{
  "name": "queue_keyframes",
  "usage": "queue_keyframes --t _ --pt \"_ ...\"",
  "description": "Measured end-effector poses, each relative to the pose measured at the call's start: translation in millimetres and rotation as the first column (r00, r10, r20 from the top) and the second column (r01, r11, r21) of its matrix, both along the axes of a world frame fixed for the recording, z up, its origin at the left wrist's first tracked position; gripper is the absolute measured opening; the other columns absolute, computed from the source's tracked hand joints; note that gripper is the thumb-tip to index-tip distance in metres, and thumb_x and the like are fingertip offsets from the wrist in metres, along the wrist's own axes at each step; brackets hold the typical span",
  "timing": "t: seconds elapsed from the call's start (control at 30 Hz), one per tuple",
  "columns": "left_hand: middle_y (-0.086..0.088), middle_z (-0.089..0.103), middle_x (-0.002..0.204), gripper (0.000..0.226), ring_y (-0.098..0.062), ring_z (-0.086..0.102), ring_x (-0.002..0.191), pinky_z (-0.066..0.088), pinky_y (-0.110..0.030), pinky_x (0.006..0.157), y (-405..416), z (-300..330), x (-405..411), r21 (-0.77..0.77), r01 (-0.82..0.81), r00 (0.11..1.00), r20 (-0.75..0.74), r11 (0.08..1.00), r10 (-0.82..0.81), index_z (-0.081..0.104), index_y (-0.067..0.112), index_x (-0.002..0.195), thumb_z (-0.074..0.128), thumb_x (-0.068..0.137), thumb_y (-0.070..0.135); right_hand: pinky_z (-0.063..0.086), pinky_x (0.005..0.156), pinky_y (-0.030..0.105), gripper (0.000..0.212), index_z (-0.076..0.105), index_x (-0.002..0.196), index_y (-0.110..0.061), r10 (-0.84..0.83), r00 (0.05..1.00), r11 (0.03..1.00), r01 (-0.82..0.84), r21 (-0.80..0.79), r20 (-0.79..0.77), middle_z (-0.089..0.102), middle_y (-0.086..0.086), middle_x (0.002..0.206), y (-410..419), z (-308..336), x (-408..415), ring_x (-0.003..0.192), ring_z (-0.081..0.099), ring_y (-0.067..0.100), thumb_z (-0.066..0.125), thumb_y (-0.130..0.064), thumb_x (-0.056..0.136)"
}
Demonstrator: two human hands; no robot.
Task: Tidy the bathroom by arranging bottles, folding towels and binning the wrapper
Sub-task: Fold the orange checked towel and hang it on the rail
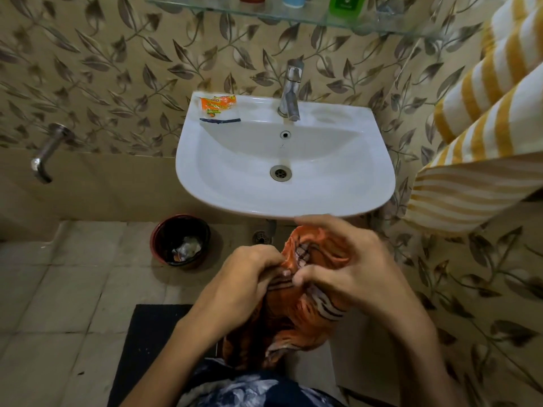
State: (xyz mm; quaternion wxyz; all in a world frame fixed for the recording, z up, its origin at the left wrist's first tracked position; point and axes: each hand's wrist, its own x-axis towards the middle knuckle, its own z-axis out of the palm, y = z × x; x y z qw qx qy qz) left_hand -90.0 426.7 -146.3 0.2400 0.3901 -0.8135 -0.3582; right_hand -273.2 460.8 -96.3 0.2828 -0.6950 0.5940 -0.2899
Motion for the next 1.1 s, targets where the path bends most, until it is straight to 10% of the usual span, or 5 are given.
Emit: queue_keyframes --t 0.1,0.3,0.53,1.1 --pt "0.007 0.064 0.079 0.022 -0.005 0.059 0.076 0.049 -0.030 0.066 -0.6 4.1 3.6 -0.028 0.000 0.999 0.037 1.000 0.001 0.068 0.014 0.078 0.048 0.079 0.022 0.049 0.090 0.041 0.083 0.027 0.130 -0.065 0.182 0.938 0.977 -0.138 0.164 -0.295 0.065 -0.017 0.119 -4.9 -7.7 12.1 0.113 0.059 0.011 0.060 -0.075 0.054" --pt "0.011 0.063 0.085 0.019 -0.002 0.058 0.079 0.050 -0.032 0.067 0.7 2.9 9.5 -0.029 0.031 0.998 0.061 0.999 -0.029 0.065 0.023 0.088 0.048 0.082 0.023 0.031 0.057 0.016 0.045 0.054 0.096 -0.040 0.162 0.896 0.986 -0.131 0.101 -0.413 0.062 -0.015 0.082 -14.9 -14.7 12.6 0.079 0.056 0.008 0.050 -0.076 0.069" --pt "0.012 0.058 0.082 0.028 -0.003 0.055 0.077 0.047 -0.027 0.065 -6.7 3.6 21.0 0.079 0.120 0.984 0.125 0.990 -0.129 0.065 0.019 0.080 0.054 0.081 0.045 0.047 0.065 0.033 0.031 0.051 0.090 -0.039 0.096 0.934 0.995 -0.102 0.003 -0.344 0.067 -0.011 0.079 -11.8 -2.9 12.3 0.078 0.063 0.013 0.044 -0.065 0.074" --pt "0.005 0.071 0.083 0.010 -0.008 0.065 0.081 0.053 -0.039 0.074 -4.0 4.3 19.5 0.199 -0.006 0.986 0.165 0.980 -0.028 0.072 0.022 0.087 0.064 0.086 0.027 0.048 0.061 0.021 0.008 0.062 0.077 -0.033 -0.089 0.996 0.948 0.085 -0.307 0.000 0.067 -0.014 0.082 4.5 30.0 -17.1 0.073 0.065 0.003 0.056 -0.036 0.082"
